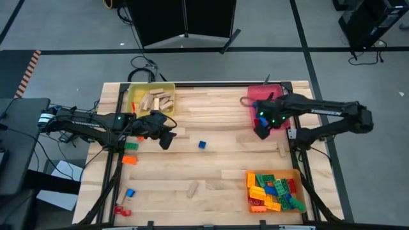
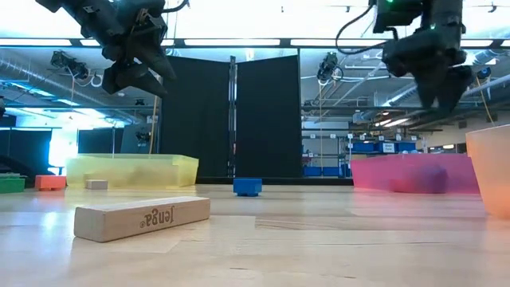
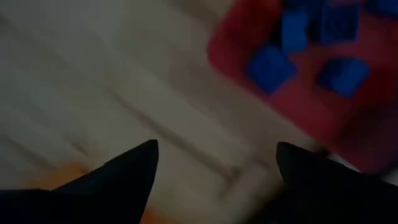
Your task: Sort blocks by size
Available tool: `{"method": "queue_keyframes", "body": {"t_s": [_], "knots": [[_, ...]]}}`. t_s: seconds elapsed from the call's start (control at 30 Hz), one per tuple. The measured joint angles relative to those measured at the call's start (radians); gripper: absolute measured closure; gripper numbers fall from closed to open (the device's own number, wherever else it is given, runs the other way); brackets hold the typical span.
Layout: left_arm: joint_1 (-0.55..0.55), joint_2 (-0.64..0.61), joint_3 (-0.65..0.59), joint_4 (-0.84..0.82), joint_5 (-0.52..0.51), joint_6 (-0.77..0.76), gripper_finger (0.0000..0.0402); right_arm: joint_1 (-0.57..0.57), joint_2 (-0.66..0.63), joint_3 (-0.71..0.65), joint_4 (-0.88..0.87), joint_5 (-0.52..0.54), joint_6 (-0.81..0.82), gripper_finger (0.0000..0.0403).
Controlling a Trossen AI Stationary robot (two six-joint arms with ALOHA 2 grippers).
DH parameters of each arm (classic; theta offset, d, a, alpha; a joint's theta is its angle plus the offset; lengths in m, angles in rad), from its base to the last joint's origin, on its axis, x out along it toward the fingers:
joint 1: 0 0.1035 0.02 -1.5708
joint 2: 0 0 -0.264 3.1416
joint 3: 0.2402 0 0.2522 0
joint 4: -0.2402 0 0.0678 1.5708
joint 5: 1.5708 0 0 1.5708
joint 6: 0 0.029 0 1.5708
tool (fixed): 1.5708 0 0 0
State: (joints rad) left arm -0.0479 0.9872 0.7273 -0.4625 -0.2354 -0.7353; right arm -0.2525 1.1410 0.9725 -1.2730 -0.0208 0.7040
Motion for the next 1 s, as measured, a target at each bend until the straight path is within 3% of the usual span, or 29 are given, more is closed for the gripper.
{"method": "queue_keyframes", "body": {"t_s": [0.27,0.63,0.83,1.0], "knots": [[0.000,0.000,0.000,-0.002,-0.024,0.002,0.0202,0.179,0.267,0.094,-0.296,0.000,-0.093,0.0075],[0.000,0.000,0.000,-0.002,-0.028,0.002,0.0202,0.289,0.526,0.044,-0.294,0.016,-0.245,0.0069],[0.000,0.000,0.000,-0.001,-0.028,0.000,0.0202,0.290,0.577,-0.047,-0.257,-0.076,-0.284,0.0071],[0.000,0.000,0.000,0.000,-0.025,-0.001,0.0202,0.298,0.576,-0.141,-0.186,-0.084,-0.288,0.0083]]}}
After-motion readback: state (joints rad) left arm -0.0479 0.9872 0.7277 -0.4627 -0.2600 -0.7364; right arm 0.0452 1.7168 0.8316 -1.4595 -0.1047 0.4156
